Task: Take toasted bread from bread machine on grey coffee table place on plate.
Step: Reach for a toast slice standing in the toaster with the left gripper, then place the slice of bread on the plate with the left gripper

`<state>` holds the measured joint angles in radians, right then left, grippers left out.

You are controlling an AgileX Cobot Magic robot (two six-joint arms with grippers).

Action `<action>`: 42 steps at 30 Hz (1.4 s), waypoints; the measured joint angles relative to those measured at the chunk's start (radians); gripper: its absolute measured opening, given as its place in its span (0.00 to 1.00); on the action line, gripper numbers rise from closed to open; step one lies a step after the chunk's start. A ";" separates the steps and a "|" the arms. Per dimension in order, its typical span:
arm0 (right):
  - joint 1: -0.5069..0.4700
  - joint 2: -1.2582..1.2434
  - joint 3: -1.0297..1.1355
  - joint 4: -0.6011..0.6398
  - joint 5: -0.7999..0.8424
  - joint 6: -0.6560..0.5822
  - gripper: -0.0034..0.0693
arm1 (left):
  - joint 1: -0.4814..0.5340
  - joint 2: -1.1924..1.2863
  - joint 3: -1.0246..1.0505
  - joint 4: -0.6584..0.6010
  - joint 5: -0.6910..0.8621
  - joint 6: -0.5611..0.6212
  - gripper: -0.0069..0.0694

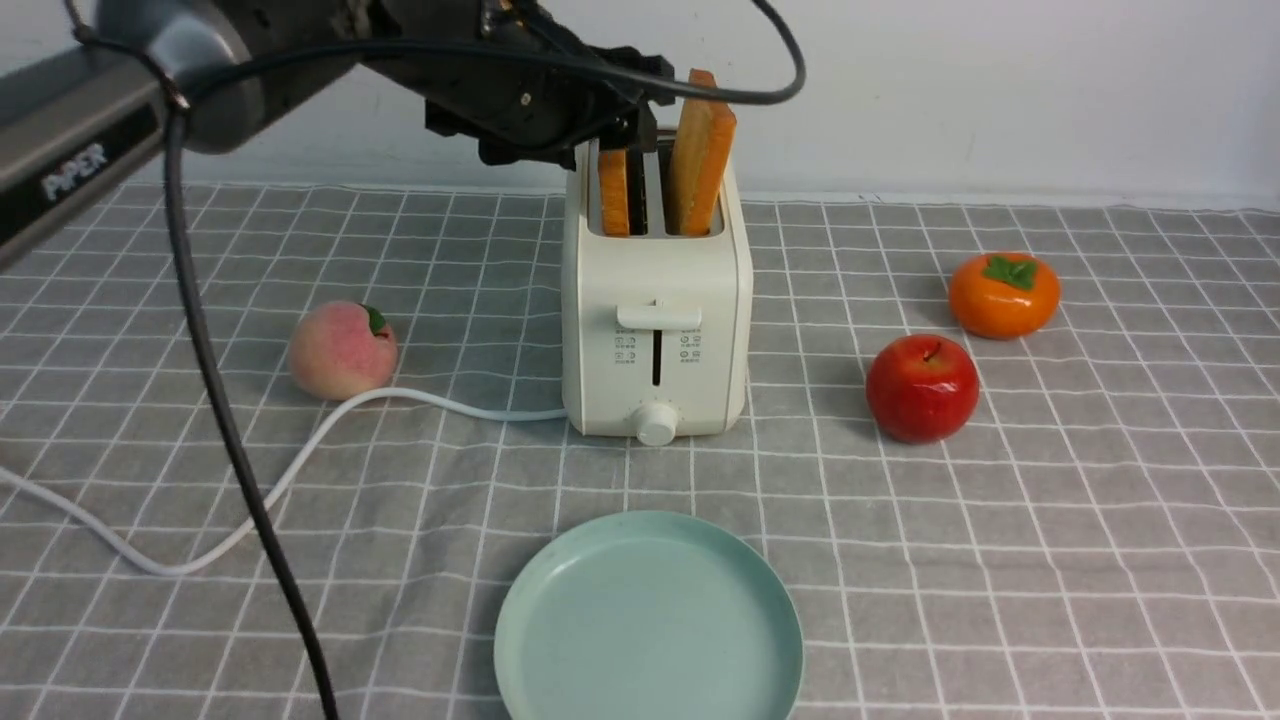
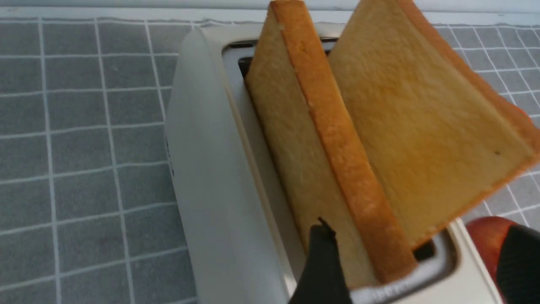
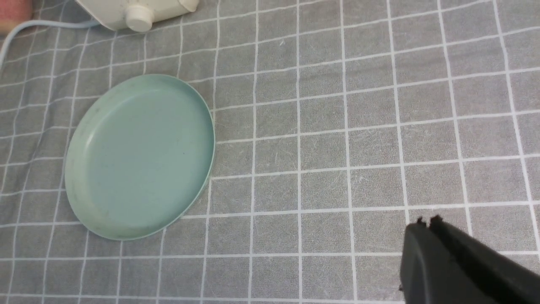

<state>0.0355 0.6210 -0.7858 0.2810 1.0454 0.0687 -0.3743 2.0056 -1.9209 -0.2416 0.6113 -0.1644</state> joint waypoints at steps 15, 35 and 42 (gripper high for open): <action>0.000 0.000 0.000 -0.005 -0.005 -0.001 0.05 | 0.000 -0.074 -0.025 0.063 0.039 -0.002 0.20; 0.000 0.000 0.000 -0.004 -0.007 -0.001 0.07 | 0.000 -0.503 0.701 -0.577 0.202 0.421 0.20; 0.000 0.000 0.000 -0.004 -0.007 -0.001 0.08 | 0.000 -0.491 1.036 -1.041 -0.035 0.772 0.20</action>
<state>0.0355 0.6210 -0.7858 0.2768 1.0379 0.0680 -0.3743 1.5151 -0.8845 -1.2831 0.5762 0.6080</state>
